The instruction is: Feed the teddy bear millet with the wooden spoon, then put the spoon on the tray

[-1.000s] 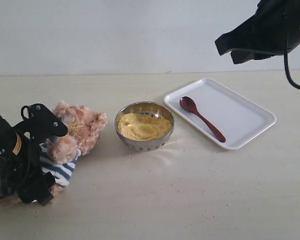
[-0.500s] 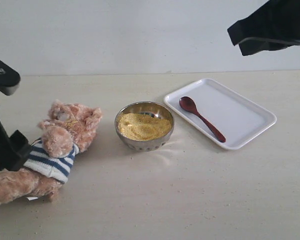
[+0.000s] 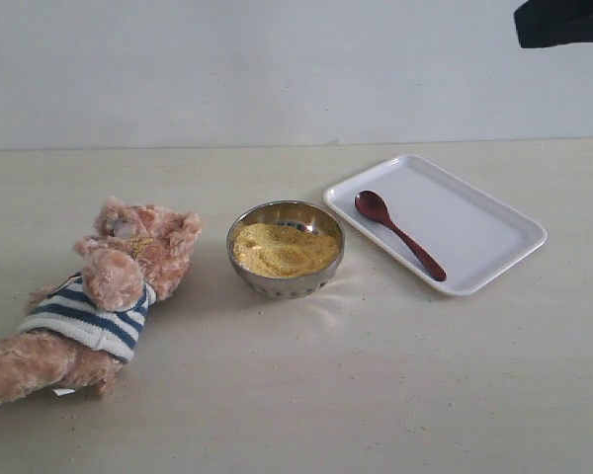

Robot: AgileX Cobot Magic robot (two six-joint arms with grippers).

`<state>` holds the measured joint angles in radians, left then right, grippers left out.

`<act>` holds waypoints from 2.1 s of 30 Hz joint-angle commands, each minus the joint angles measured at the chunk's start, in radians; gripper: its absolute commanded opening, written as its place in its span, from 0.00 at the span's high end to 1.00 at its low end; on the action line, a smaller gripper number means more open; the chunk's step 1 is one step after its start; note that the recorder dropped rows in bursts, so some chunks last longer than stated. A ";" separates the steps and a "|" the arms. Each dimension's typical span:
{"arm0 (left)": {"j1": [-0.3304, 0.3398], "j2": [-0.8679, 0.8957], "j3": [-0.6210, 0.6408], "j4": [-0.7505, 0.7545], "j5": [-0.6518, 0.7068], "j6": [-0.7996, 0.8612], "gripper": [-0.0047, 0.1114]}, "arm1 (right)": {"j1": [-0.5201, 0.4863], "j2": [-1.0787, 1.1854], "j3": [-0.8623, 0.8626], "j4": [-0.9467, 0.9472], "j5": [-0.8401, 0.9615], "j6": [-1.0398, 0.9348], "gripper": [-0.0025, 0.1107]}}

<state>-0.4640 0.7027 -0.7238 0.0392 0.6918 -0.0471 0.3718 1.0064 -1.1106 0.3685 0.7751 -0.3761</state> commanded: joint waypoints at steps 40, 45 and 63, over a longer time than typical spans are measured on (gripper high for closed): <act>0.002 -0.700 0.376 -0.163 -0.416 -0.004 0.92 | -0.003 -0.915 0.772 0.073 -0.231 0.039 0.98; 0.002 -0.703 0.589 -0.157 -0.588 -0.004 0.92 | -0.003 -0.915 0.935 -0.083 -0.294 0.045 0.98; 0.006 -0.703 0.724 -0.092 -0.572 -0.004 0.92 | -0.003 -1.006 1.111 -0.179 -0.435 0.057 0.98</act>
<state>-0.4617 0.0034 -0.0035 -0.0875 0.1193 -0.0422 0.3702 0.0061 -0.0048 0.2044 0.3350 -0.3211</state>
